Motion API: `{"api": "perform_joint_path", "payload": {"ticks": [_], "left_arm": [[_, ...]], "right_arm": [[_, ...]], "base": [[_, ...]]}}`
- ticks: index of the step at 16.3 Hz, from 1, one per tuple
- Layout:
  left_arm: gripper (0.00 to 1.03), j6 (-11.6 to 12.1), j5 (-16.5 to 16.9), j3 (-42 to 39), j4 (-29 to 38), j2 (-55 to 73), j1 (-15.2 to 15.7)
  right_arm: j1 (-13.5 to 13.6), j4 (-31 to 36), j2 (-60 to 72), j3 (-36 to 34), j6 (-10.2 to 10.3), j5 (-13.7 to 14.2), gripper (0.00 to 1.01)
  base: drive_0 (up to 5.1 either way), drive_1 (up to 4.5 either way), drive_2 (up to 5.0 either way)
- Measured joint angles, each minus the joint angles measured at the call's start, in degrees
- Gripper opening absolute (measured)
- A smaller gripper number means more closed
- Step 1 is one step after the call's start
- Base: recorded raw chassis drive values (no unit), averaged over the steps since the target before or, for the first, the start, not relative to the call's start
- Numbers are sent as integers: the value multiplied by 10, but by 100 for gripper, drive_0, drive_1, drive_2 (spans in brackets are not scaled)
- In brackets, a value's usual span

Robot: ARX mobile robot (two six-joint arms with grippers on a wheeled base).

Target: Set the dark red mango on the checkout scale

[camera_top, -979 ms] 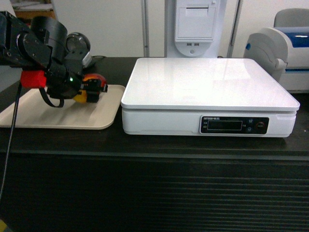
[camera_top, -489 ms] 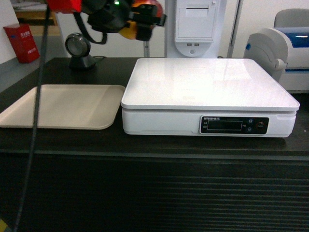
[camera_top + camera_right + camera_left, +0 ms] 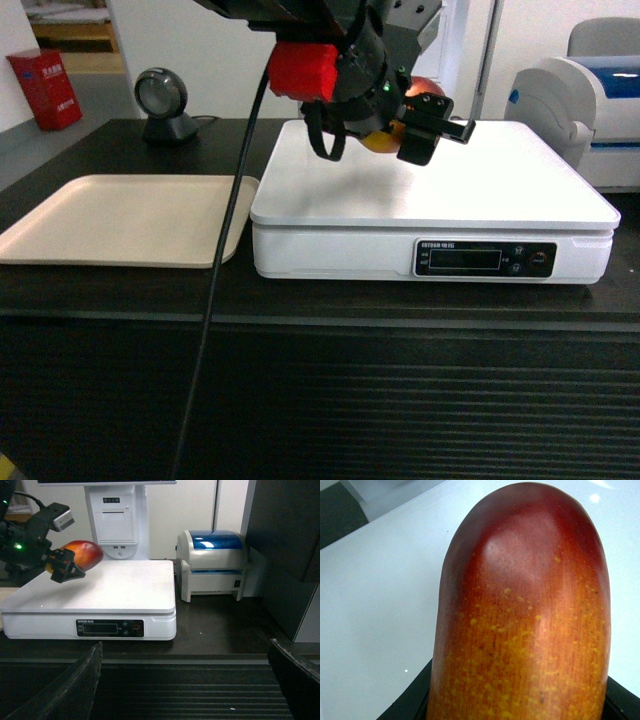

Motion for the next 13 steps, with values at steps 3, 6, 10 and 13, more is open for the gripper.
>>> {"api": "perform_joint_path", "payload": {"ticks": [3, 6, 10, 13], "left_arm": [[58, -30, -26, 62, -41, 49, -5], [58, -64, -51, 117, -75, 88, -7], [76, -83, -65, 143, -98, 99, -12], [100, -89, -58, 137, -77, 97, -16]], "right_arm": [[0, 0, 0, 0, 0, 0, 98], [0, 0, 0, 0, 0, 0, 98], [0, 0, 0, 0, 0, 0, 98], [0, 0, 0, 0, 0, 0, 98]], "base": [[0, 0, 0], [0, 0, 0], [0, 0, 0], [0, 0, 0]]}}
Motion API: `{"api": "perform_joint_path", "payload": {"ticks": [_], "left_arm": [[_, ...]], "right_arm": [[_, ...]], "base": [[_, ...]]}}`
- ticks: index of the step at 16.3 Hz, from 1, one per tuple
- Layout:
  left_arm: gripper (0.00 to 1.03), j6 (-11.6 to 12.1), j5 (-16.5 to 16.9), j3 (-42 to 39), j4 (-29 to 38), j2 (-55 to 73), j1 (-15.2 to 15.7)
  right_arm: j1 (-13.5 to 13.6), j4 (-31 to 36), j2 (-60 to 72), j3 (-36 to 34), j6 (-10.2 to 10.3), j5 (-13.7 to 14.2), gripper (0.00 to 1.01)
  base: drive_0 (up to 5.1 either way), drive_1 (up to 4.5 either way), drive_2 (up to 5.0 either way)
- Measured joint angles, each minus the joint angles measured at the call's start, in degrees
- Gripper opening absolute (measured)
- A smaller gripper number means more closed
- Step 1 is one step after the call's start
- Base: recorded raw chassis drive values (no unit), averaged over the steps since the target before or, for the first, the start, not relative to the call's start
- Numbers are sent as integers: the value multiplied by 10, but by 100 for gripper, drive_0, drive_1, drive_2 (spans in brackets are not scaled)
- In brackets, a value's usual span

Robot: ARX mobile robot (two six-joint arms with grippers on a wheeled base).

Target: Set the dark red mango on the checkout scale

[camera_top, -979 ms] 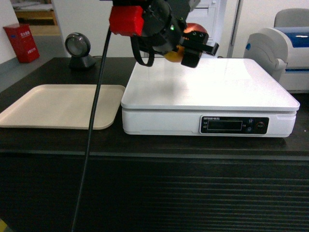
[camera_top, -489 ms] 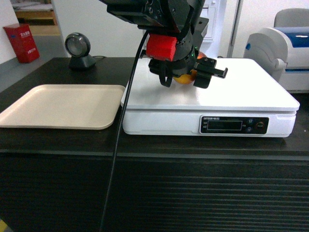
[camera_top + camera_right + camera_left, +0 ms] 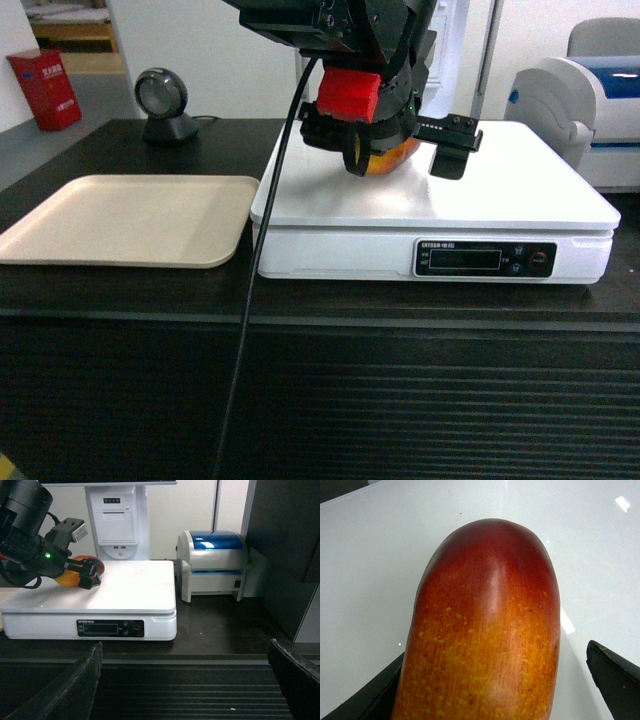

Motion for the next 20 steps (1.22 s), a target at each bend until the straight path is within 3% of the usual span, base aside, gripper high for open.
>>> {"api": "perform_joint_path", "payload": {"ticks": [3, 8, 11, 15, 20], "left_arm": [[98, 2, 12, -45, 50, -31, 0], [98, 34, 21, -132, 173, -160, 31], [98, 32, 26, -240, 243, -248, 72], [98, 30, 28, -463, 350, -438, 136], [98, 29, 23, -674, 364, -612, 220]], "right_arm": [[0, 0, 0, 0, 0, 0, 98], [0, 0, 0, 0, 0, 0, 98], [0, 0, 0, 0, 0, 0, 98], [0, 0, 0, 0, 0, 0, 98], [0, 0, 0, 0, 0, 0, 98]], "base": [[0, 0, 0], [0, 0, 0], [0, 0, 0], [0, 0, 0], [0, 0, 0]]}}
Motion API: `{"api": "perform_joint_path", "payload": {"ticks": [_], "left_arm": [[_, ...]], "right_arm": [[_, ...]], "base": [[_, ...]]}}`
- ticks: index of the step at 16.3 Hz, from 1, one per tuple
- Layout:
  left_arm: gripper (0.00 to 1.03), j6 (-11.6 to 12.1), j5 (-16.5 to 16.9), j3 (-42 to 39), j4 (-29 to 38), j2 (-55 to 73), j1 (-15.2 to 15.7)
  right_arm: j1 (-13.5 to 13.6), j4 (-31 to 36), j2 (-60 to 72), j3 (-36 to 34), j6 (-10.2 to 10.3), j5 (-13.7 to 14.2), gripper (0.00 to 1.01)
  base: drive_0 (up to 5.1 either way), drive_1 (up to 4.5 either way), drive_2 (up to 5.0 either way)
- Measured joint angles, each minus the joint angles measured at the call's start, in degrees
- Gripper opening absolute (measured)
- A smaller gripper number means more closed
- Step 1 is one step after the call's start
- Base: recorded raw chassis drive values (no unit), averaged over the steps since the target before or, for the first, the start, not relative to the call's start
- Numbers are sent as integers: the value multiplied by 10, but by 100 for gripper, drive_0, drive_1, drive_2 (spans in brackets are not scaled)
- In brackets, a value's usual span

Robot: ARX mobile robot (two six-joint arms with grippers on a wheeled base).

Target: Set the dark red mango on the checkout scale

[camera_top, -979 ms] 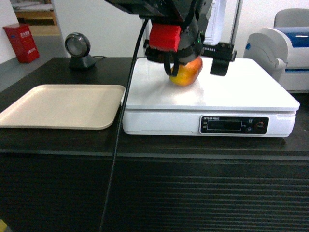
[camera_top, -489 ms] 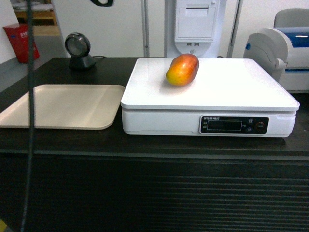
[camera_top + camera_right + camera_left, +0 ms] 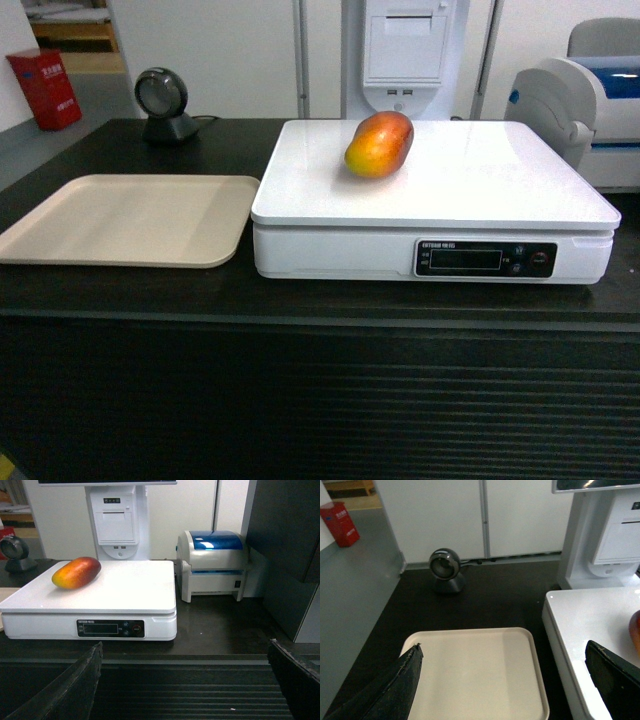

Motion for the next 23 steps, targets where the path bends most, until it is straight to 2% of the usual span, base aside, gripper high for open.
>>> {"api": "perform_joint_path", "payload": {"ticks": [1, 2, 3, 6, 7, 10, 11, 16, 23], "left_arm": [[98, 0, 2, -23, 2, -27, 13], [94, -4, 14, -55, 51, -59, 26], [83, -7, 31, -99, 102, -97, 37], [49, -15, 48, -254, 143, -206, 51], [36, -15, 76, -292, 154, -224, 76], [1, -19, 79, -369, 174, -281, 83], [2, -17, 79, -408, 174, -316, 83], [2, -17, 79, -467, 150, -400, 83], [2, -17, 79, -510, 75, -516, 83]], "right_arm": [[0, 0, 0, 0, 0, 0, 98], [0, 0, 0, 0, 0, 0, 98], [0, 0, 0, 0, 0, 0, 98], [0, 0, 0, 0, 0, 0, 98], [0, 0, 0, 0, 0, 0, 98], [0, 0, 0, 0, 0, 0, 98], [0, 0, 0, 0, 0, 0, 98], [0, 0, 0, 0, 0, 0, 98], [0, 0, 0, 0, 0, 0, 98]], "base": [[0, 0, 0], [0, 0, 0], [0, 0, 0], [0, 0, 0], [0, 0, 0], [0, 0, 0], [0, 0, 0], [0, 0, 0], [0, 0, 0]]}}
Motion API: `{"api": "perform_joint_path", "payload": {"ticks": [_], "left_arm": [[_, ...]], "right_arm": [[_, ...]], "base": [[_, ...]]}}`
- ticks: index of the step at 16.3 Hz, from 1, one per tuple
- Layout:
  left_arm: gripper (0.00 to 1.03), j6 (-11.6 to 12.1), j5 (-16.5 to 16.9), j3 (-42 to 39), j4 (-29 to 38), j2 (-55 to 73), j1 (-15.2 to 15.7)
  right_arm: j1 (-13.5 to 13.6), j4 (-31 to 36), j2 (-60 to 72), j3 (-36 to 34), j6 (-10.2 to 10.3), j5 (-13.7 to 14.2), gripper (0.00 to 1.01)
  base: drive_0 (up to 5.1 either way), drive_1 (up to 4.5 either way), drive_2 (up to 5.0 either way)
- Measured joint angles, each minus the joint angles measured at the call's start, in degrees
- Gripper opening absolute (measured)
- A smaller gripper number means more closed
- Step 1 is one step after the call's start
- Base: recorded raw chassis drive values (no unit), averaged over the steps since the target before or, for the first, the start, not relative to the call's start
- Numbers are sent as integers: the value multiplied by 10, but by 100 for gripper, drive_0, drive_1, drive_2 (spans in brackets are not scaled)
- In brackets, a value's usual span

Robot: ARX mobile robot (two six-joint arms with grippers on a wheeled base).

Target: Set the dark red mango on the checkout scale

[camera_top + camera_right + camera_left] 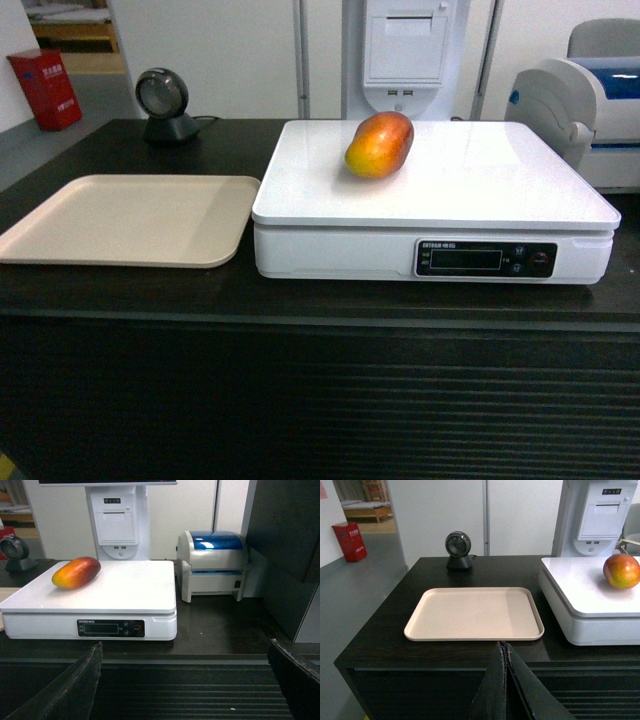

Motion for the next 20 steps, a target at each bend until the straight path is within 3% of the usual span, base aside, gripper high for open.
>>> {"api": "perform_joint_path", "payload": {"ticks": [1, 2, 16, 17, 18, 20], "left_arm": [[2, 0, 0, -4, -14, -19, 0], [2, 0, 0, -21, 13, -26, 0], [2, 0, 1, -22, -150, -183, 0], [2, 0, 1, -21, -171, -196, 0], [2, 0, 3, -21, -258, -257, 0], [2, 0, 1, -22, -256, -280, 0]], "right_arm": [[0, 0, 0, 0, 0, 0, 98], [0, 0, 0, 0, 0, 0, 98], [0, 0, 0, 0, 0, 0, 98], [0, 0, 0, 0, 0, 0, 98], [0, 0, 0, 0, 0, 0, 98], [0, 1, 0, 0, 0, 0, 98]], "base": [[0, 0, 0], [0, 0, 0], [0, 0, 0], [0, 0, 0], [0, 0, 0], [0, 0, 0]]}}
